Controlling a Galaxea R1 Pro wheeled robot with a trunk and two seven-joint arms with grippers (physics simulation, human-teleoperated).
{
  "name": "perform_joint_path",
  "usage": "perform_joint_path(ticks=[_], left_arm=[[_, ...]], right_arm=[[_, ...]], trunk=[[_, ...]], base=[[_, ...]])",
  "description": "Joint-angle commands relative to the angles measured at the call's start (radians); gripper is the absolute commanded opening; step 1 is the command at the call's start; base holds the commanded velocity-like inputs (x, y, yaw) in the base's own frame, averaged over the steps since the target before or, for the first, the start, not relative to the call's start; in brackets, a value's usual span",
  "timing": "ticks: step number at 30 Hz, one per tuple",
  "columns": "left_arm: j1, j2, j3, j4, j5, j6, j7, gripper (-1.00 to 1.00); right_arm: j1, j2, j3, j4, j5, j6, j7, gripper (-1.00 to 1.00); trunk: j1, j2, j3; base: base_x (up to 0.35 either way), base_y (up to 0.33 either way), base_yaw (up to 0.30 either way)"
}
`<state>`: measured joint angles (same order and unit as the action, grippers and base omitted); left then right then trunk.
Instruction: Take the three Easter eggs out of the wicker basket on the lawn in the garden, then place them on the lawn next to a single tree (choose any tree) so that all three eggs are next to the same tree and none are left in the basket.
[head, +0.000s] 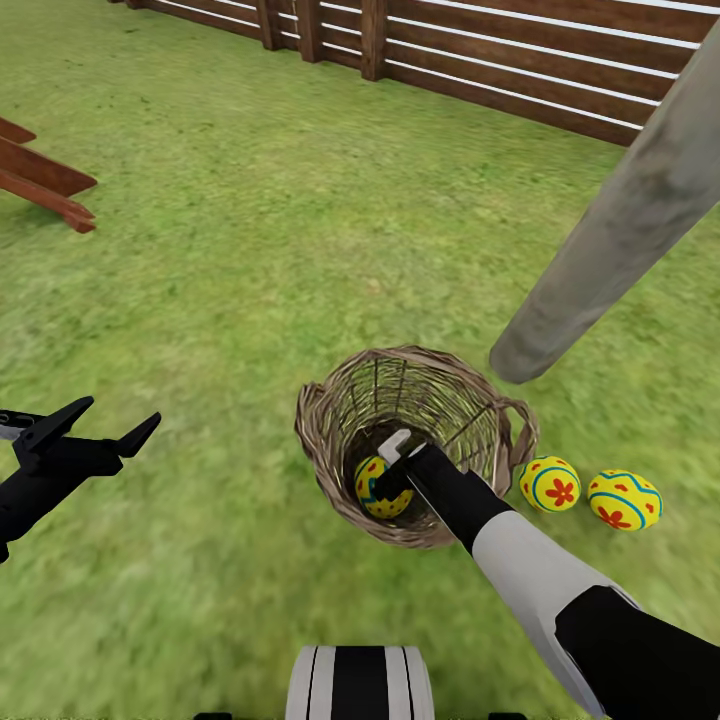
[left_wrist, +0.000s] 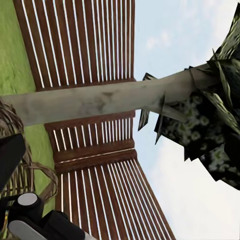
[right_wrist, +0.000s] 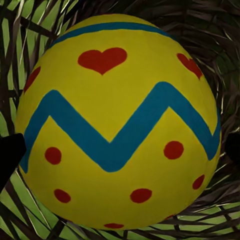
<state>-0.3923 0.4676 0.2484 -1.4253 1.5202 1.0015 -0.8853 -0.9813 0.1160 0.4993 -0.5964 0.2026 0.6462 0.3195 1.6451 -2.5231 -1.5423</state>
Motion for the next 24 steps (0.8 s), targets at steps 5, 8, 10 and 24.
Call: perform_joint_path(ticks=[5,8,10,24], left_arm=[[0.0,0.0,0.0,0.0,-0.001,0.003,-0.003,1.0],[0.0,0.0,0.0,0.0,-0.001,0.003,-0.003,1.0],[0.0,0.0,0.0,0.0,-0.001,0.003,-0.003,1.0],[0.0,0.001,0.001,0.0,0.0,0.003,-0.007,1.0]], right_arm=[[0.0,0.0,0.0,-0.002,0.011,0.003,0.007,1.0],[0.0,0.001,-0.001,0.0,0.012,0.003,0.007,1.0],[0.0,0.001,-0.001,0.001,0.012,0.004,0.007,1.0],[0.0,0.001,0.001,0.003,0.012,0.004,0.007,-1.0]], trunk=[[0.001,-0.001,-0.012],[0.002,-0.001,-0.02],[0.003,-0.002,-0.024],[0.004,-0.002,-0.035]], base=[[0.0,0.0,0.0],[0.0,0.0,0.0],[0.0,0.0,0.0],[0.0,0.0,0.0]])
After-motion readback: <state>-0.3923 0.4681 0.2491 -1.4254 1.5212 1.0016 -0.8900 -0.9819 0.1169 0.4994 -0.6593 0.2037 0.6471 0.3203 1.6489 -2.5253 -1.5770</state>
